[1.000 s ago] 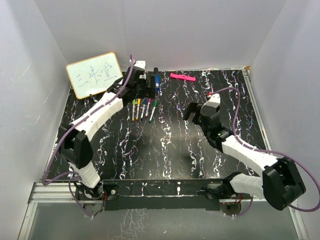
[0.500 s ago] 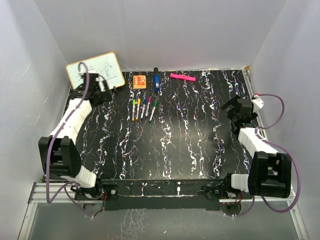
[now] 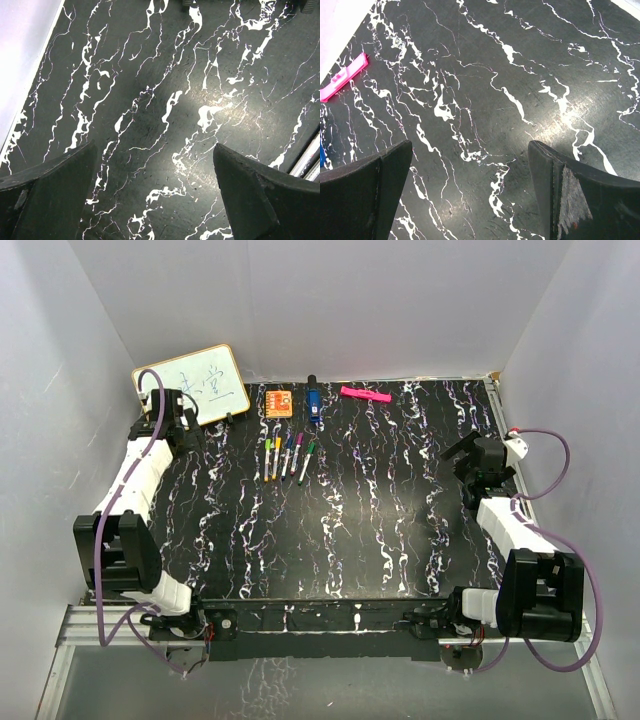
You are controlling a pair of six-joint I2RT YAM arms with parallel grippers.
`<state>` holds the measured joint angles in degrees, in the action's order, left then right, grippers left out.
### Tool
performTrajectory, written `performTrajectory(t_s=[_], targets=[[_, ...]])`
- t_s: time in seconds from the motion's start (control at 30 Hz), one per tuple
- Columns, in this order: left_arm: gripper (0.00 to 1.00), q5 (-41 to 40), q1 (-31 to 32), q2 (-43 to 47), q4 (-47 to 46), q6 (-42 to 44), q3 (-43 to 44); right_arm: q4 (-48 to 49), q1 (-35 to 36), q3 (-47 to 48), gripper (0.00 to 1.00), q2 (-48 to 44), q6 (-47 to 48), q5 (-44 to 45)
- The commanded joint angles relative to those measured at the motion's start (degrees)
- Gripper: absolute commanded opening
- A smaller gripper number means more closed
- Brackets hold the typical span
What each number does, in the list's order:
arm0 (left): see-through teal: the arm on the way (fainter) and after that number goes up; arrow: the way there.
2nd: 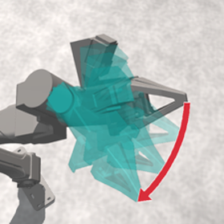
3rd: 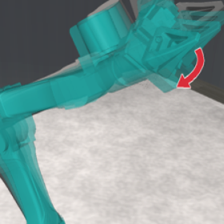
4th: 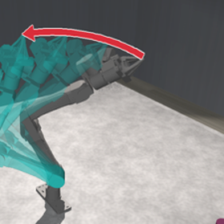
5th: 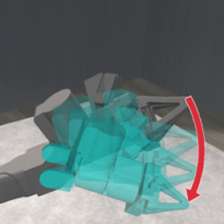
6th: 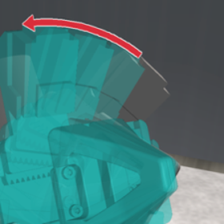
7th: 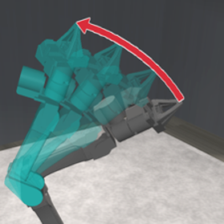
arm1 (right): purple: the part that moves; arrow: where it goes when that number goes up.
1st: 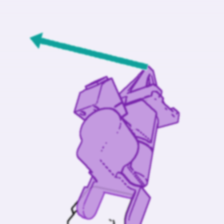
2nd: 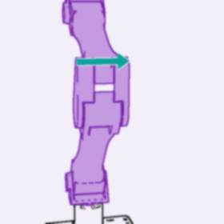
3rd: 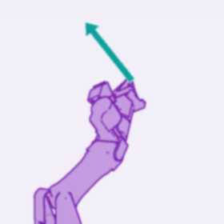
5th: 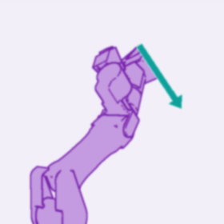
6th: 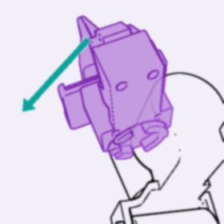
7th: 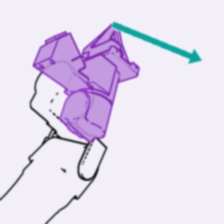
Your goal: Insert the pens into the pen caps
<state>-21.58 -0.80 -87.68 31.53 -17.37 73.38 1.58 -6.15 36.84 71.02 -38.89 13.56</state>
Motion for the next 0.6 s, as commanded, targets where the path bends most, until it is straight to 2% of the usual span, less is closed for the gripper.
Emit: performTrajectory(t_s=[0.0,0.57], targets=[[0.98,0.6,0.1,2.8,0.0,0.2,0.9,1.6,-0.1,0.3,0.98,-0.3,0.2,-0.7],[0.98,0.0,0.0,3.9,-0.2,-3.4,1.2,1.8,0.1,0.5,0.98,-0.2,0.7,-1.8]])
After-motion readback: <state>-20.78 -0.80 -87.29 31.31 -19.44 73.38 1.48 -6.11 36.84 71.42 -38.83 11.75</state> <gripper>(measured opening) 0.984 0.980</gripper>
